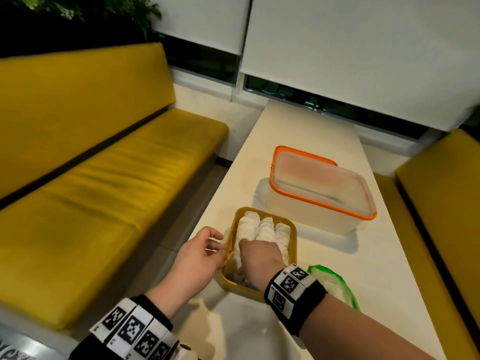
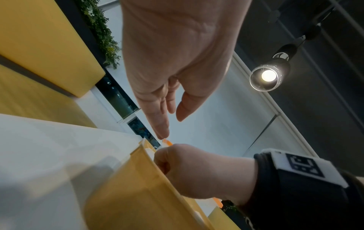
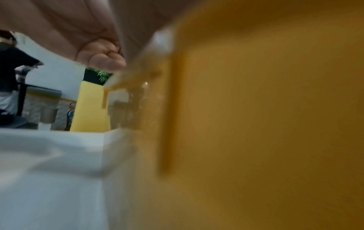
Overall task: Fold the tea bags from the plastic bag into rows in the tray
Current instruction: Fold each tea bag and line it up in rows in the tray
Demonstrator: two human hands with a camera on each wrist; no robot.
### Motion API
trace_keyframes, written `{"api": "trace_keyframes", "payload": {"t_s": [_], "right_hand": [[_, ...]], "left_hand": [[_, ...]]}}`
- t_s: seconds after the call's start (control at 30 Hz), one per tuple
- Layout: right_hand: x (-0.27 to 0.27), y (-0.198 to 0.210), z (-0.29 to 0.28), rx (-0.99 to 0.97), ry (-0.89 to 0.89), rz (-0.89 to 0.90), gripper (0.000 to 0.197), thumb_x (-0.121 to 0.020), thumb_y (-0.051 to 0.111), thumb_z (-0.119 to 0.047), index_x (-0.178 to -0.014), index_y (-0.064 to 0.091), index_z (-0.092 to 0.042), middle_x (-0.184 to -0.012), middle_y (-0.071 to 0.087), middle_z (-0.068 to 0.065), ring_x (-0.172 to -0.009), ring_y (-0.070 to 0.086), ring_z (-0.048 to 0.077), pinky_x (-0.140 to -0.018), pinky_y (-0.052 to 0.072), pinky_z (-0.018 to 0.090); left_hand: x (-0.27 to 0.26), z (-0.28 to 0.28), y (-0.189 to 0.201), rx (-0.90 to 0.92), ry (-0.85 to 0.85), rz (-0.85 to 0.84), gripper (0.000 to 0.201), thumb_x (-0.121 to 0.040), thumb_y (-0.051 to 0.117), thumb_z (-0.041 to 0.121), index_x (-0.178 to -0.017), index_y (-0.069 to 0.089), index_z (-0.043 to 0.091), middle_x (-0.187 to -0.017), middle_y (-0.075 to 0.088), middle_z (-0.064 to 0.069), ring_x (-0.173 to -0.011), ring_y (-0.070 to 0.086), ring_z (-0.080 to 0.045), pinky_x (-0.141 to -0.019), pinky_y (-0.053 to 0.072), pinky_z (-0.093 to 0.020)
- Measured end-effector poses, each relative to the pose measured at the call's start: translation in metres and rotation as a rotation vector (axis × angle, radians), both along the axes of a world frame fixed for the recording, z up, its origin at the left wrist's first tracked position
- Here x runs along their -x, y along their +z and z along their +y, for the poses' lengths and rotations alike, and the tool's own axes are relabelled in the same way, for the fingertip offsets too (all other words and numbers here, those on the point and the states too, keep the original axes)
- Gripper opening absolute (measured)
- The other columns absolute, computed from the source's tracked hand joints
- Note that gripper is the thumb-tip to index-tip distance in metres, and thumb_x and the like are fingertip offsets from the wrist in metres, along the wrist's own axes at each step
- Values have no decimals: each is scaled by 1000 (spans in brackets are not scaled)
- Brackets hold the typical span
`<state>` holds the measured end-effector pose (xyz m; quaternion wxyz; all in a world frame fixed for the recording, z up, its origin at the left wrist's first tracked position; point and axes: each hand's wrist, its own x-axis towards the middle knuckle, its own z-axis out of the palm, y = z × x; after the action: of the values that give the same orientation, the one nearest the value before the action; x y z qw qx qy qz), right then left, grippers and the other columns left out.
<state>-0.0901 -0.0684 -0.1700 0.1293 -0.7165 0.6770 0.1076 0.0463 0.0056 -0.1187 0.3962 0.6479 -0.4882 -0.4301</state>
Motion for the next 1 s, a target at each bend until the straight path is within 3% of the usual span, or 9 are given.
{"api": "trace_keyframes", "payload": {"t_s": [0.07,0.17,0.27,0.4,0.5,0.6,0.73,0.9,1.0], "right_hand": [[2,15,6,-20,74,18,87,-67,62,-51,-142,30,-19,-151,23,26,-134,27,49,-108,27,59],[22,48,34,74,148,-69,62,-81,55,-46,-132,42,-13,-136,47,23,-121,47,43,-97,43,47],[56,68,78,150,130,-287,22,-89,52,-41,-98,51,-21,-100,64,10,-94,58,31,-68,37,32],[117,53,100,195,-127,-395,11,-88,55,-38,-86,52,-27,-89,61,-1,-79,50,15,-72,39,31],[170,33,93,240,-282,-335,17,-90,52,-30,-102,60,-22,-108,62,-2,-100,56,18,-84,41,29],[198,14,80,211,-310,-245,28,-92,47,-37,-113,59,-22,-115,64,0,-109,56,22,-86,41,30],[200,-6,68,124,-310,-188,40,-88,42,-54,-106,58,-21,-107,67,1,-103,60,26,-85,39,36],[206,-11,61,100,-287,-286,24,-85,45,-40,-103,55,-27,-107,65,-2,-104,59,25,-86,39,37],[212,-7,59,66,-306,-449,9,-83,50,-34,-78,46,-28,-92,61,-4,-91,56,25,-79,39,33]], "left_hand": [[5,-3,0,23,-18,-22,19,-86,62,14,-89,55,31,-89,68,2,-83,68,-18,-79,58,-41],[18,-7,1,57,-61,-30,18,-85,65,13,-91,58,29,-88,68,4,-79,69,-15,-78,58,-40],[37,-7,3,73,-132,-13,19,-83,67,12,-91,60,27,-88,70,2,-81,69,-15,-81,57,-40],[75,-12,3,95,-292,-66,20,-82,68,13,-90,60,30,-89,69,6,-87,66,-10,-83,56,-34],[116,-19,0,142,-381,-109,20,-82,67,12,-88,60,29,-89,67,10,-87,63,-5,-80,53,-22],[159,-19,-9,157,-521,-163,20,-84,63,9,-86,58,28,-88,65,11,-85,61,-1,-73,47,-8],[202,-10,-34,81,-629,-378,23,-83,55,11,-98,60,28,-102,66,8,-96,61,-8,-83,48,-18],[213,-16,-50,9,-539,-428,41,-79,55,6,-117,55,23,-116,59,0,-103,58,-14,-87,43,-17],[212,-20,-55,-22,-492,-433,50,-79,60,8,-125,51,25,-118,60,2,-101,60,-11,-81,40,-12]]}}
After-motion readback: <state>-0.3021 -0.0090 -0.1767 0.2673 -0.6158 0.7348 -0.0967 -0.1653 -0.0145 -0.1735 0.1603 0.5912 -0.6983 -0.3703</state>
